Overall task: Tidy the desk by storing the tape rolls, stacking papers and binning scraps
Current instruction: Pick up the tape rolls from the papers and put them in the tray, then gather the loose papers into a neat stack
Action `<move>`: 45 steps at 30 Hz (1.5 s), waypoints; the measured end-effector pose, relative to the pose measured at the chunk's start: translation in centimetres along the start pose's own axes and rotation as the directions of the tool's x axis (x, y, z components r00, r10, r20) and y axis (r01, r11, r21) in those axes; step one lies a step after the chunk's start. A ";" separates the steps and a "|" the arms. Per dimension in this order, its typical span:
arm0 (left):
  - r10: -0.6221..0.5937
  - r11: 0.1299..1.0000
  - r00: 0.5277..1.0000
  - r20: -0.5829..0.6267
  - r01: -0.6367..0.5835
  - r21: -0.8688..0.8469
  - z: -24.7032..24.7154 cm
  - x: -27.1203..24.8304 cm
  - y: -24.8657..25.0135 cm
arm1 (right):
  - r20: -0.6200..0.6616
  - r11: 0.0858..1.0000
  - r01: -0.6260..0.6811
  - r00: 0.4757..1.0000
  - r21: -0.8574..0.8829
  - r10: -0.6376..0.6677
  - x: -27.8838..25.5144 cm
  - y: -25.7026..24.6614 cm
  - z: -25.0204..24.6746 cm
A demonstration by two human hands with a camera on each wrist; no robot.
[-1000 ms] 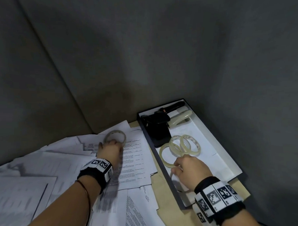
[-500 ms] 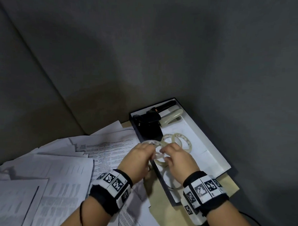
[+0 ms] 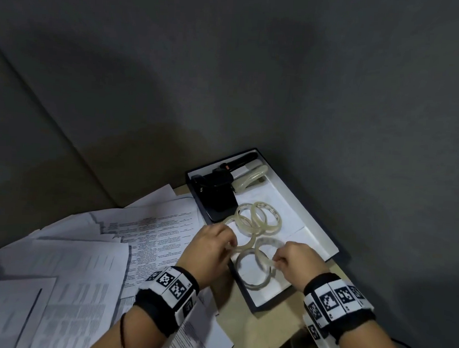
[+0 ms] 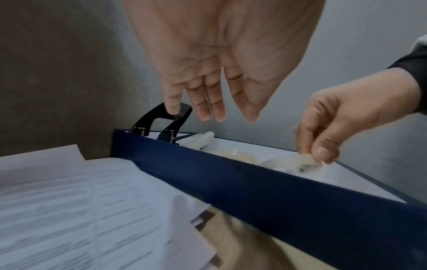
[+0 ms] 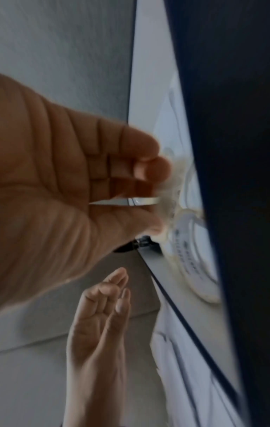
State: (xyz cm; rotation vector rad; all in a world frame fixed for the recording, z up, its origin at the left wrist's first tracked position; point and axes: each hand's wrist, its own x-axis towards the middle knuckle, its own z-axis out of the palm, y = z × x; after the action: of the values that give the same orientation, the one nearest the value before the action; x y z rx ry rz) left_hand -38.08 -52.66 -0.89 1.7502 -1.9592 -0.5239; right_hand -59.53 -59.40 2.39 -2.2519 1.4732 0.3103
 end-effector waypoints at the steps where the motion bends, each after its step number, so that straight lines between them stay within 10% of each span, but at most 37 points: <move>1: -0.022 1.000 1.000 0.003 0.022 0.001 -0.1 -0.4 -0.3 | 0.049 1.000 -0.006 0.999 -0.017 0.007 -0.1 -0.3 0.4; 9: -0.155 0.987 0.987 -0.051 0.156 0.033 -1.7 -4.2 -3.5 | -0.001 0.999 -0.004 1.000 -0.046 0.004 0.6 -2.8 1.0; 21: -0.451 0.878 0.862 -0.233 0.476 0.060 -9.4 -16.9 -9.0 | -0.036 0.910 0.414 0.909 -0.018 -0.415 1.2 -20.3 3.3; 37: -0.769 0.565 0.522 -0.369 0.825 -0.011 -15.2 -41.2 -13.4 | 0.361 0.666 0.745 0.611 0.037 -0.704 -3.9 -43.7 16.6; 45: -0.853 0.358 0.271 -0.446 0.925 -0.123 -18.0 -49.9 -16.8 | 0.441 0.664 0.717 0.677 -0.215 -0.589 -3.6 -47.1 19.7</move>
State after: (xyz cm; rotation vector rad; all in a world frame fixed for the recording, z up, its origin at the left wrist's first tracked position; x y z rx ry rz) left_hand -9.85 -4.73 0.25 2.7210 -0.4852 -0.2245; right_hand -17.20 -31.07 -2.73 -2.6780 0.3490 0.7384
